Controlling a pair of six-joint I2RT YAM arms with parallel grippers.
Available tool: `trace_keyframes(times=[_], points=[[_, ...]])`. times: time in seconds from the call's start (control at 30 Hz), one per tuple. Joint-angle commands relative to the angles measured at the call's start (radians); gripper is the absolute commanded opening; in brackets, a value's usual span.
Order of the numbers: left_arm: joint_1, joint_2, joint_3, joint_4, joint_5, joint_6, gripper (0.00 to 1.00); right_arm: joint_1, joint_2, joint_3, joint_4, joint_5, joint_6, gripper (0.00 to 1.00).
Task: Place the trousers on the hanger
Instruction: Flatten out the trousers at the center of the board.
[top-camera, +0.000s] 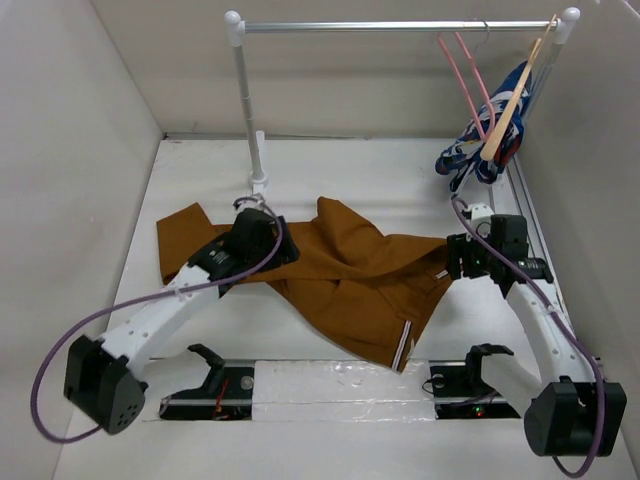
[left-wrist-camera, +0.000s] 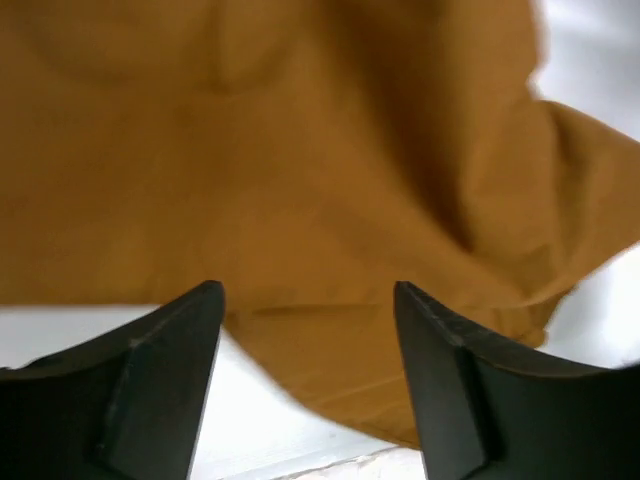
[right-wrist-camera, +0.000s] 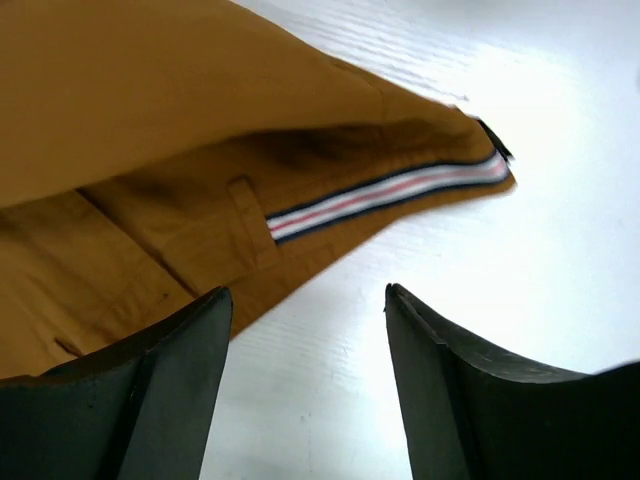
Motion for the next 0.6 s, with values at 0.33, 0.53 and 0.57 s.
trace_keyframes(times=[0.33, 0.53, 0.57], points=[[0.349, -0.352, -0.321, -0.083, -0.062, -0.329, 0.83, -0.028, 0.093, -0.037, 0.176, 0.062, 0.064, 0.82], [0.493, -0.366, -0.453, -0.061, -0.048, -0.461, 0.85, -0.126, 0.271, -0.067, 0.319, -0.163, 0.056, 0.80], [0.523, -0.395, -0.464, -0.066, -0.048, -0.462, 0.86, -0.126, 0.260, -0.080, 0.332, -0.201, 0.061, 0.79]])
